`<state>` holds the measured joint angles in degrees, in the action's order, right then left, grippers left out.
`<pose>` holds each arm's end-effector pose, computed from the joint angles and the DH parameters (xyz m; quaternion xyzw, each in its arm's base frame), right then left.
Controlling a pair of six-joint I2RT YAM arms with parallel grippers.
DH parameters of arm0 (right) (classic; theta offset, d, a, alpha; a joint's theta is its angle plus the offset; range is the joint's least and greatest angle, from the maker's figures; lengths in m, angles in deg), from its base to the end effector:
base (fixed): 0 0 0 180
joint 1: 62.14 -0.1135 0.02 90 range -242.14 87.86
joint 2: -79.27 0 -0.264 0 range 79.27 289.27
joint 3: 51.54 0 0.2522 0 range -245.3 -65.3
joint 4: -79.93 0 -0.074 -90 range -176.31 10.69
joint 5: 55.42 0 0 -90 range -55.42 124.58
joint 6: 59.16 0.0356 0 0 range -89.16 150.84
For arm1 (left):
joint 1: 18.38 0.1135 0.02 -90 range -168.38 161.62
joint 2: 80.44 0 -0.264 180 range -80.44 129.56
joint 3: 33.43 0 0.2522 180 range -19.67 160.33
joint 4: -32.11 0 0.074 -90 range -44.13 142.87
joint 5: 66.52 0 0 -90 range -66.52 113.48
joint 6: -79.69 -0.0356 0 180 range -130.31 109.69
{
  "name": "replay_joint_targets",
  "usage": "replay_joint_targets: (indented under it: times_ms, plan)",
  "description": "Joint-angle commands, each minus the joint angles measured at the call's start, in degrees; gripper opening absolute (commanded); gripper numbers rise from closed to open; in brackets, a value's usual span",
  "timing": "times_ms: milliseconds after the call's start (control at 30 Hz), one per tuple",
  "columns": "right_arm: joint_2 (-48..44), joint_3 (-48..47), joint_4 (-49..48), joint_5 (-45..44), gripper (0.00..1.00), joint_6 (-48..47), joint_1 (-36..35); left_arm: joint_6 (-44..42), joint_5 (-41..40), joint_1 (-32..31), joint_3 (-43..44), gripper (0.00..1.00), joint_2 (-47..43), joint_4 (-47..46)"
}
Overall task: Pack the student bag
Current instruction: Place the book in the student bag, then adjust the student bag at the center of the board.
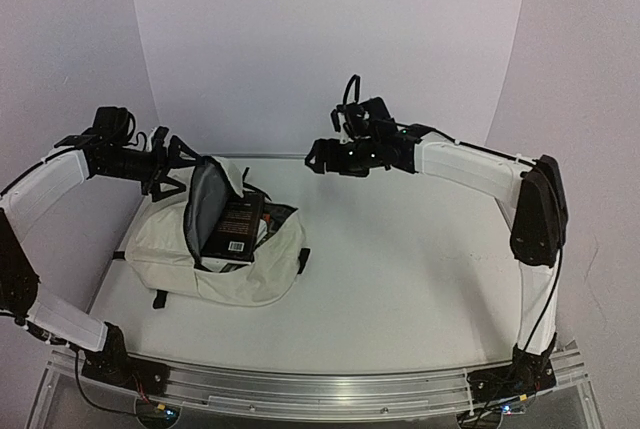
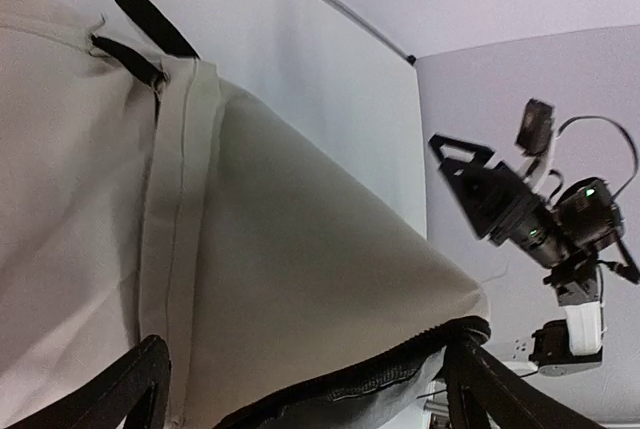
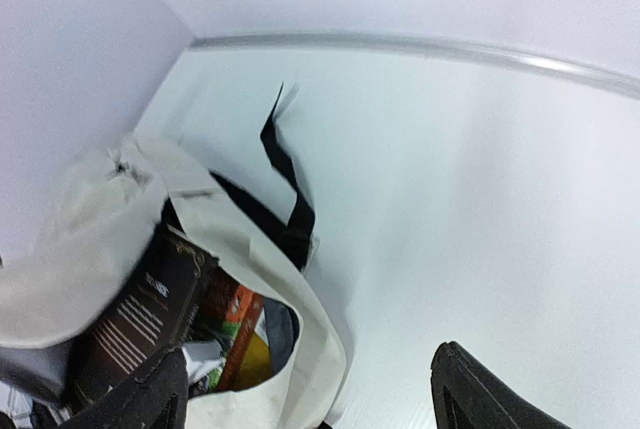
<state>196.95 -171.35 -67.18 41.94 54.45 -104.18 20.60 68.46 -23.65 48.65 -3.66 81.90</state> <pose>0.3598 0.3306 0.3008 -0.1702 0.8513 0.3143 0.3842 0.2780 -0.0509 0.3243 -0.0448 0.8636 -0.4463 0.2302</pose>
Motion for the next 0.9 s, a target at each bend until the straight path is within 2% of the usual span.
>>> replay_joint_targets:
  times_ms: [0,67,133,200,333,433,500,567,667,767,867]
  plan:
    - [7.62,-5.17,2.29,10.35,0.81,-6.08,-1.64,3.13,7.07,0.70,-0.21,0.97,1.05,-11.18]
    - [9.06,-6.45,2.11,12.29,0.81,-5.50,-1.64,7.02,14.91,0.61,-1.07,0.99,1.21,-19.77]
    - [11.13,-8.34,1.97,15.19,0.81,-5.38,-1.64,9.09,18.95,0.62,-2.73,1.00,-0.25,-24.60]
    - [13.91,-11.13,2.00,16.47,0.77,-4.70,-1.64,7.08,18.36,0.74,-3.25,1.00,-2.55,-22.95]
    - [18.36,-12.86,1.99,18.18,0.68,-3.37,-1.76,3.18,4.41,0.97,-2.91,1.00,-5.31,-9.18]
    - [19.27,-11.99,1.96,17.41,0.63,-3.40,-1.91,5.91,-12.99,1.19,-4.79,1.00,-7.11,1.94]
    - [19.32,-11.39,1.87,16.93,0.58,-3.81,-1.91,8.27,-20.97,1.15,-7.07,1.00,-9.55,5.93]
    - [19.18,-10.74,1.78,16.51,0.52,-4.08,-1.93,10.73,-27.13,1.14,-10.51,1.00,-12.92,8.25]
    - [18.35,-8.96,0.97,17.73,0.34,-4.25,-1.90,14.46,-29.32,1.19,-16.47,1.00,-18.61,6.62]
    - [16.06,-5.26,-1.20,17.47,0.08,-3.33,-1.90,17.30,-28.56,1.16,-21.96,1.00,-20.97,4.41]
    - [11.42,0.58,-4.38,15.20,0.00,-2.49,-1.90,19.44,-25.82,1.15,-26.90,1.00,-21.08,-1.07]
